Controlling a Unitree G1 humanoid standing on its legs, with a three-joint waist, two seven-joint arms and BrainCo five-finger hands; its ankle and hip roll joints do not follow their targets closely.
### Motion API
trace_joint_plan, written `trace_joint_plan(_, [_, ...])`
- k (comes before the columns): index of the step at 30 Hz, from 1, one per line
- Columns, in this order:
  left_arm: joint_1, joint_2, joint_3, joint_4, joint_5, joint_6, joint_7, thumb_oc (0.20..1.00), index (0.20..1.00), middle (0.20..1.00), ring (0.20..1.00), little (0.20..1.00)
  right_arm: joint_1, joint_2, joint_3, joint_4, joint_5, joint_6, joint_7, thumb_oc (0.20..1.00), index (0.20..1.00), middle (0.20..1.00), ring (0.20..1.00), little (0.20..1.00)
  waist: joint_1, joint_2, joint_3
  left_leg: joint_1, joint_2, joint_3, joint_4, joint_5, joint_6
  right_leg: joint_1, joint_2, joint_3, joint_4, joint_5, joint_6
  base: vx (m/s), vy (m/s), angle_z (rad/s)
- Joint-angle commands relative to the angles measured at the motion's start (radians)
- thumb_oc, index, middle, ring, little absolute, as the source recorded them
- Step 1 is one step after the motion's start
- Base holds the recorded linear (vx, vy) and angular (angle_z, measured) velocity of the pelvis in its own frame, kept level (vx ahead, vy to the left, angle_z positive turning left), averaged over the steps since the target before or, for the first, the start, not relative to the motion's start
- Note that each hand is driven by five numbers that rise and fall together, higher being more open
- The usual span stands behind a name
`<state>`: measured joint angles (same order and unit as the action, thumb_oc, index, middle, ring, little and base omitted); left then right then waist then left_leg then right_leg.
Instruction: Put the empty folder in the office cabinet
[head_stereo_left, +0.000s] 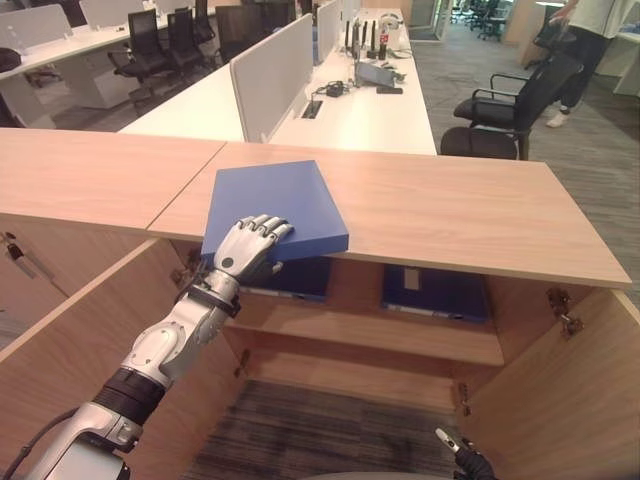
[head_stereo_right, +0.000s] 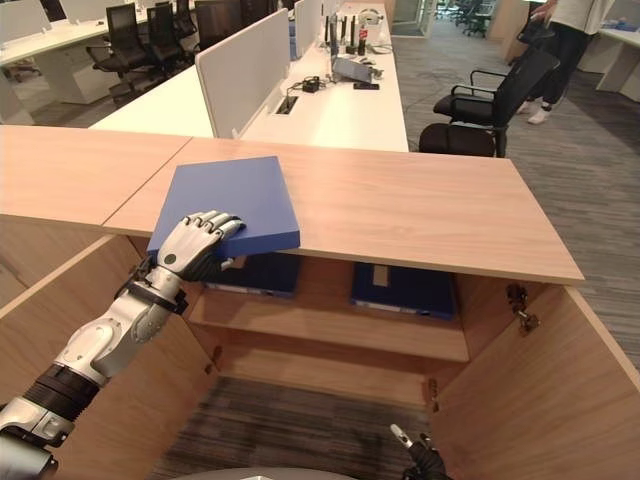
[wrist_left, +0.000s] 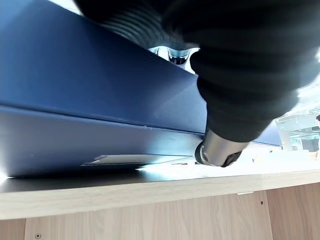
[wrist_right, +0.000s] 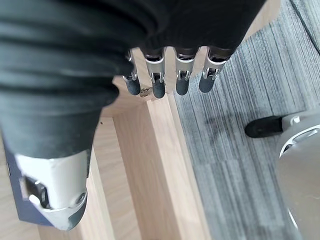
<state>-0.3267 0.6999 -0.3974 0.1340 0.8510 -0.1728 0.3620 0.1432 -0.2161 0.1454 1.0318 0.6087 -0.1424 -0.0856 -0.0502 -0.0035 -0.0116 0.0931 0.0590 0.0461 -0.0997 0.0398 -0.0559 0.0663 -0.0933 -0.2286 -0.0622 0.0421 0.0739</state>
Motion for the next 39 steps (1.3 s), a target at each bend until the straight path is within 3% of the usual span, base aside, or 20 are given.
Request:
trace_joint_plan(1, [-0.111, 0.010, 0.034, 0.036, -0.030, 0.007, -0.007, 0.200, 0.200, 0.200, 0.200, 0.200, -0.052, 0.015, -0.025, 0.025, 0.036, -0.025, 0.005, 1.000, 1.000, 1.000, 1.000, 1.000, 0.001, -0.032, 0.019, 0.043, 0.035, -0.007, 0.012, -0.100, -0.032, -0.028, -0.081, 0.048, 0.119, -0.077, 0.116, 0.00, 0.000, 0.00])
trace_joint_plan(9, [-0.120, -0.003, 0.143, -0.032, -0.205, 0.000, 0.004, 0.200, 0.200, 0.200, 0.200, 0.200, -0.055, 0.025, -0.031, 0.036, 0.043, -0.021, 0.004, 1.000, 1.000, 1.000, 1.000, 1.000, 0.008, -0.029, 0.015, 0.042, 0.033, -0.010, 0.012, -0.095, -0.034, -0.025, -0.084, 0.041, 0.120, -0.076, 0.114, 0.00, 0.000, 0.00])
trace_joint_plan(19, [-0.175, -0.040, 0.318, -0.223, -0.551, -0.080, 0.021, 0.200, 0.200, 0.200, 0.200, 0.200, -0.069, 0.040, -0.009, 0.040, 0.024, -0.021, 0.011, 1.000, 1.000, 1.000, 1.000, 1.000, 0.023, -0.013, 0.011, 0.039, 0.032, -0.022, 0.012, -0.085, -0.037, -0.019, -0.087, 0.026, 0.119, -0.075, 0.109, 0.00, 0.000, 0.00])
trace_joint_plan(31, [-0.196, -0.092, 0.405, -0.350, -1.018, -0.199, 0.005, 0.200, 0.200, 0.200, 0.200, 0.200, -0.094, 0.043, 0.026, -0.017, 0.003, -0.021, 0.010, 1.000, 1.000, 1.000, 1.000, 1.000, 0.037, 0.001, 0.014, 0.030, 0.030, -0.038, 0.012, -0.076, -0.038, -0.018, -0.088, 0.013, 0.118, -0.076, 0.104, 0.00, -0.001, 0.05])
trace_joint_plan(35, [-0.186, -0.107, 0.416, -0.380, -1.103, -0.219, -0.016, 0.200, 0.200, 0.200, 0.200, 0.200, -0.097, 0.045, 0.036, -0.035, 0.004, -0.020, 0.010, 1.000, 1.000, 1.000, 1.000, 1.000, 0.040, 0.003, 0.016, 0.028, 0.031, -0.042, 0.012, -0.075, -0.038, -0.016, -0.089, 0.010, 0.118, -0.076, 0.102, 0.00, 0.000, 0.01])
trace_joint_plan(39, [-0.152, -0.176, 0.417, -0.453, -1.311, -0.252, -0.072, 0.200, 0.200, 0.200, 0.200, 0.200, -0.109, 0.058, 0.093, -0.139, 0.020, -0.022, 0.032, 1.000, 1.000, 1.000, 1.000, 1.000, 0.052, 0.002, 0.023, 0.020, 0.030, -0.051, 0.012, -0.071, -0.038, -0.016, -0.090, 0.004, 0.120, -0.078, 0.100, 0.00, -0.001, 0.02])
